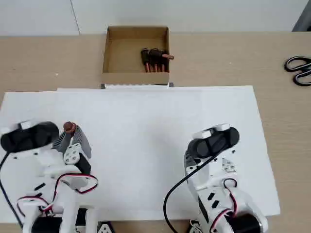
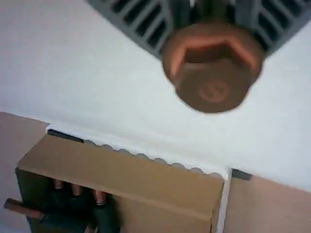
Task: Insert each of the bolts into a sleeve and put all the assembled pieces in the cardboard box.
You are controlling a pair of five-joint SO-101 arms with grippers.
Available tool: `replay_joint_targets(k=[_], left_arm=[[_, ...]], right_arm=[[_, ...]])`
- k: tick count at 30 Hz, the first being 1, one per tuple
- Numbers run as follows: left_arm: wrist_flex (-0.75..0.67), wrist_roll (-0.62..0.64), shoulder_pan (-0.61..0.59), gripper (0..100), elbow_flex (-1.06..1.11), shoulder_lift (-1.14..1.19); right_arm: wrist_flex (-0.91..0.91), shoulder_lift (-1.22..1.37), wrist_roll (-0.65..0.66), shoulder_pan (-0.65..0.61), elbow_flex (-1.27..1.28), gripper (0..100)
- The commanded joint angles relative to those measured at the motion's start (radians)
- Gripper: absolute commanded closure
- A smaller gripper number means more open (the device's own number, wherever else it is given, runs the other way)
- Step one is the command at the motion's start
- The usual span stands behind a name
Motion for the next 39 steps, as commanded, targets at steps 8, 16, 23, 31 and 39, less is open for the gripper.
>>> replay_joint_targets(k=[8,16,23,31,39], left_arm=[[-0.107,0.183,0.198,99,0.111,-0.112],[-0.206,0.256,0.322,99,0.147,-0.112],[-0.204,0.256,0.376,99,0.148,-0.112],[-0.203,0.258,0.462,99,0.148,-0.110],[-0.201,0.258,0.463,99,0.176,-0.110]], right_arm=[[-0.217,-0.007,-0.017,-0.225,0.138,99.5],[-0.255,-0.007,-0.005,-0.358,0.209,99.5],[-0.282,-0.007,0.129,-0.395,0.264,99.5],[-0.371,-0.007,0.129,-0.466,0.307,99.5],[-0.536,-0.007,0.193,-0.492,0.384,99.5]])
